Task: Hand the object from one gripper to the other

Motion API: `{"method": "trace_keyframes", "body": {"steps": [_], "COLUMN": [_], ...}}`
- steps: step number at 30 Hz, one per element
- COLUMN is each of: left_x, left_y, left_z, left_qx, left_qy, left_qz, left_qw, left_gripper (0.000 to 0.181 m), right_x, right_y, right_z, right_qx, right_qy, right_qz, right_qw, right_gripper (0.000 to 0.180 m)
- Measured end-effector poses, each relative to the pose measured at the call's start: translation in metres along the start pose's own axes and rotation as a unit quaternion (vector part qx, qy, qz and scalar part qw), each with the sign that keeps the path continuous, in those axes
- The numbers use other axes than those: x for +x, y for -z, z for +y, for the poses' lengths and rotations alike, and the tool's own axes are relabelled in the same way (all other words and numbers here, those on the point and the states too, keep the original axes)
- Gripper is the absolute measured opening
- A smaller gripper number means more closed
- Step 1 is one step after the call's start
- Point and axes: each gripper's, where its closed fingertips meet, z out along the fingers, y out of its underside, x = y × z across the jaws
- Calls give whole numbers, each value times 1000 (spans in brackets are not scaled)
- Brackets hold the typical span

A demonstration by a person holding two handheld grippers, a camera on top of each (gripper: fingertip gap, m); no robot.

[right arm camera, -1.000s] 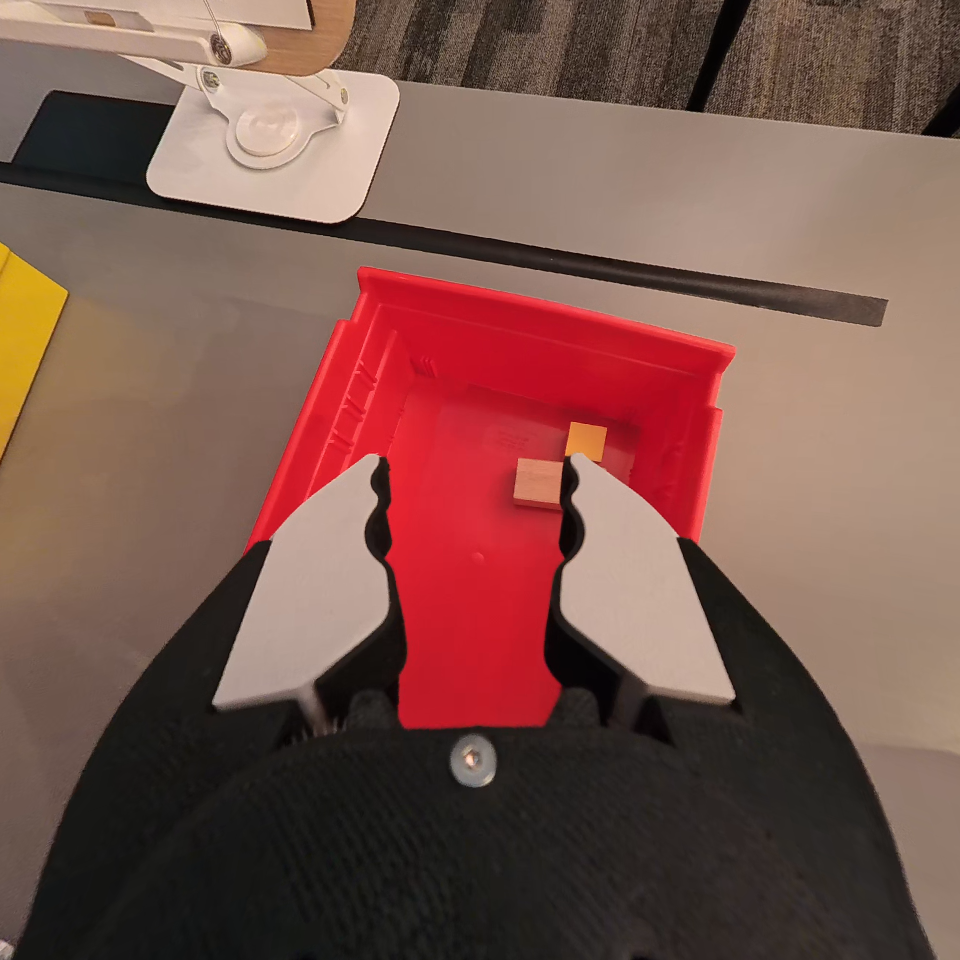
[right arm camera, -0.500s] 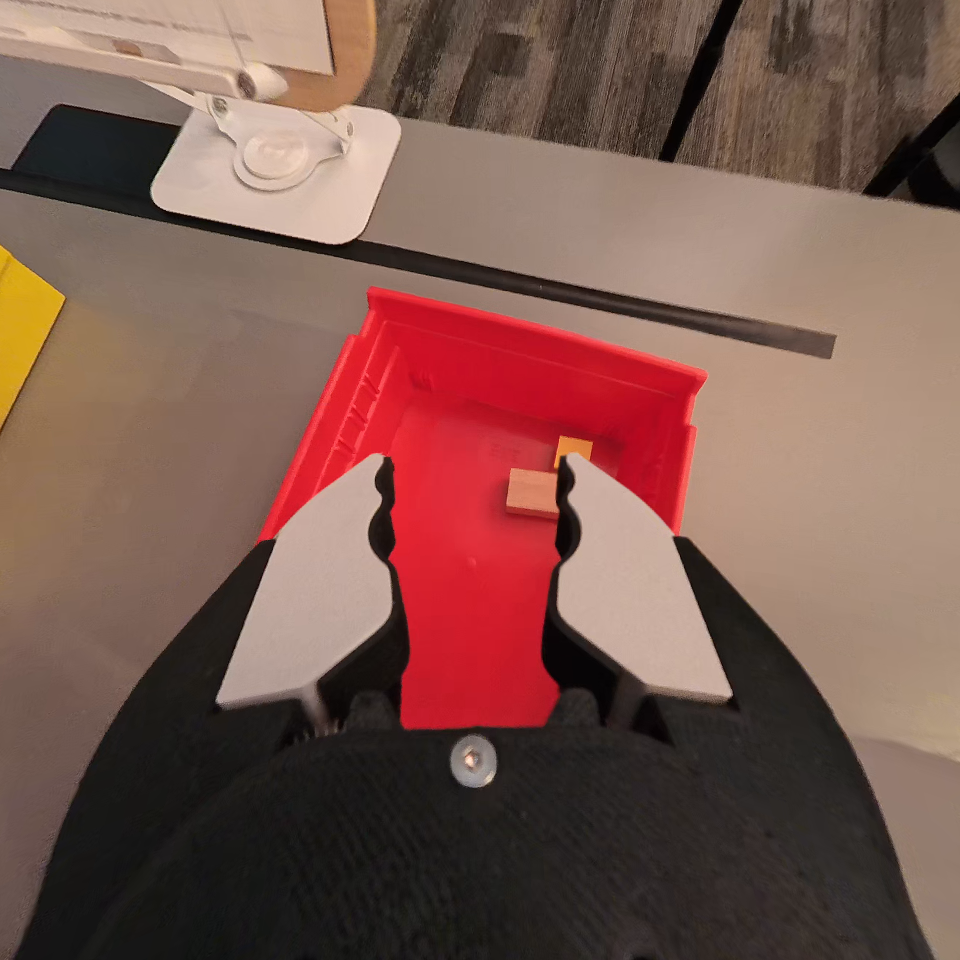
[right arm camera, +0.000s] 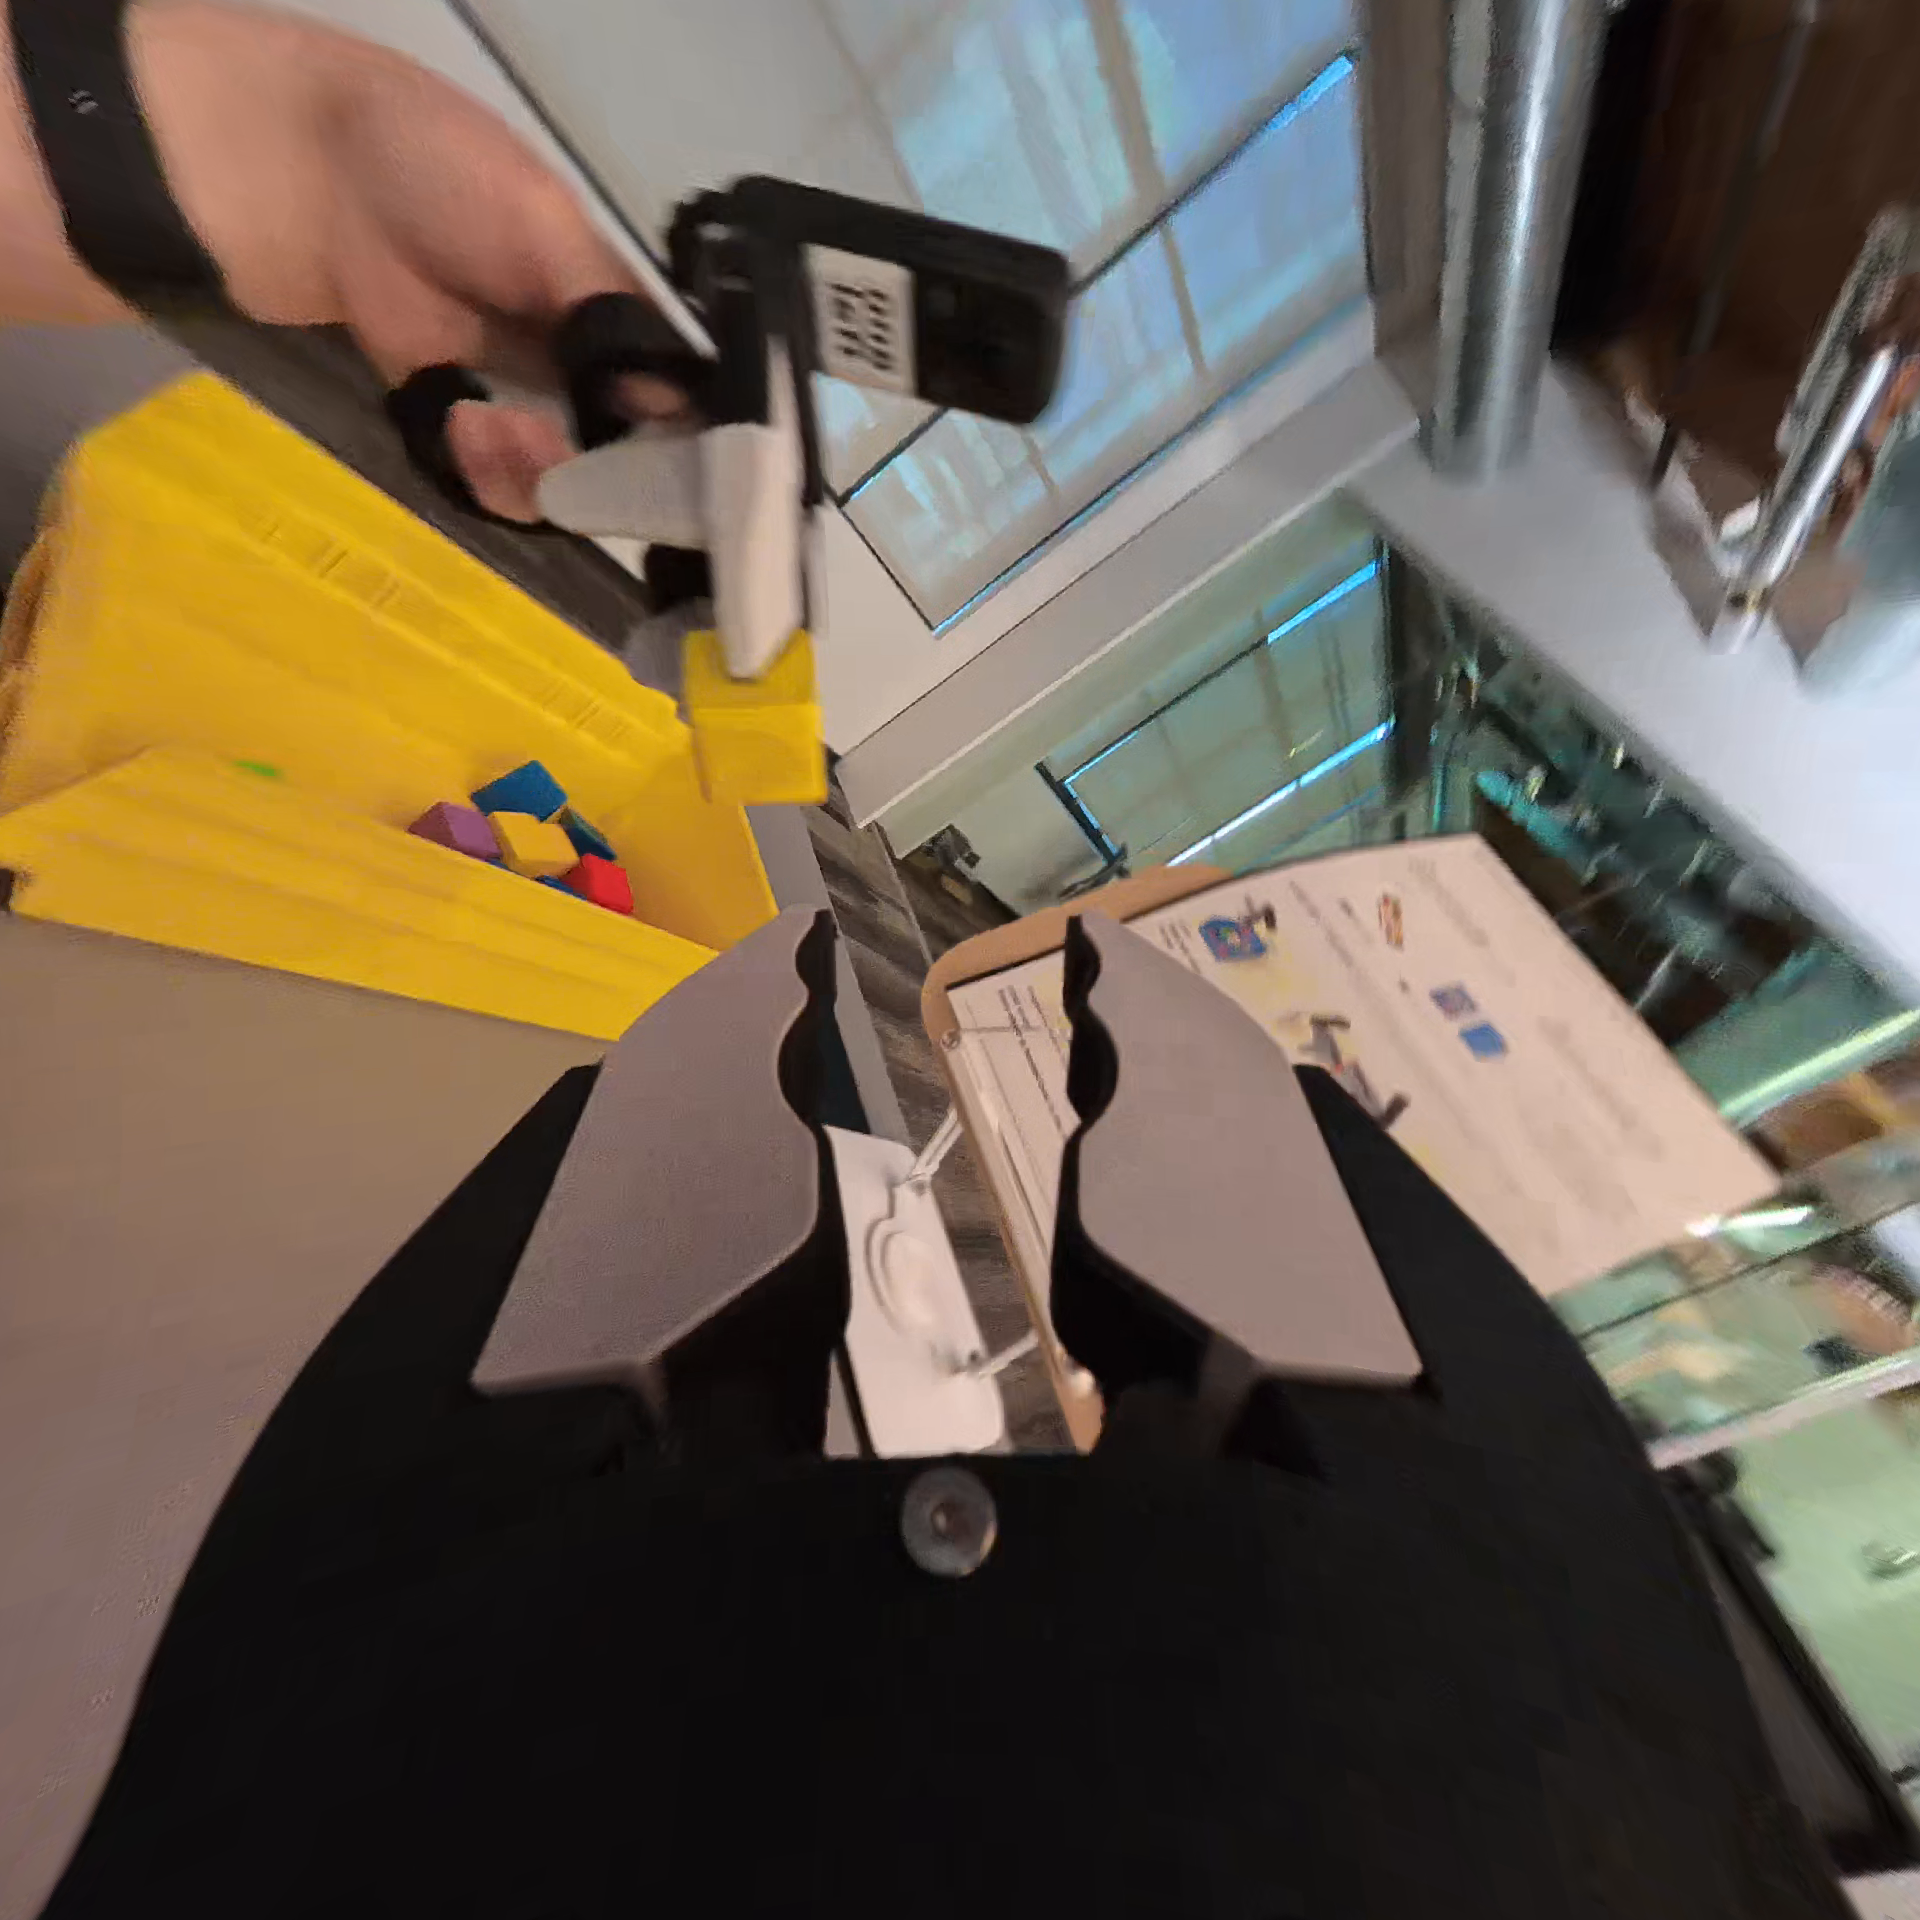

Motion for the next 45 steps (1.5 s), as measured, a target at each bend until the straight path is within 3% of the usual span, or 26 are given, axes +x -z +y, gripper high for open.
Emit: {"method": "trace_keyframes", "body": {"steps": [5, 19, 22, 24, 26, 29, 32, 35, 39, 45], "left_x": [34, 67, 67, 54, 42, 37, 34, 25, 29, 32], "left_y": [-32, -35, -21, -11, -1, 9, 14, 20, 23, 21], "left_z": [-6, -12, -22, -24, -27, -31, -34, -35, -35, -33], "left_qx": [8, 20, 52, 62, 75, 89, 100, 102, 104, 94], "left_qy": [6, -14, -3, -12, -30, -43, -50, -62, -72, -75], "left_qz": [92, 141, 147, 98, 50, 25, 11, -32, -36, -35], "left_qw": [996, 990, 988, 993, 995, 995, 994, 992, 991, 992], "left_gripper": [35, 35, 52, 50, 49, 43, 40, 39, 37, 36], "right_x": [-29, -31, -4, 32, 57, 51, 12, -17, -40, -54], "right_y": [-11, -7, 7, 31, 68, 141, 188, 217, 231, 239], "right_z": [-24, -39, -22, 7, 70, 181, 245, 279, 311, 330], "right_qx": [42, 57, -6, -79, -228, -458, -575, -648, -689, -723], "right_qy": [-2, 0, -10, -82, -220, -357, -459, -492, -503, -486], "right_qz": [-37, -41, -31, -17, -2, 33, 13, 10, 10, 10], "right_qw": [998, 998, 999, 993, 948, 813, 677, 581, 522, 492], "right_gripper": [42, 34, 34, 34, 33, 34, 34, 34, 34, 34]}}
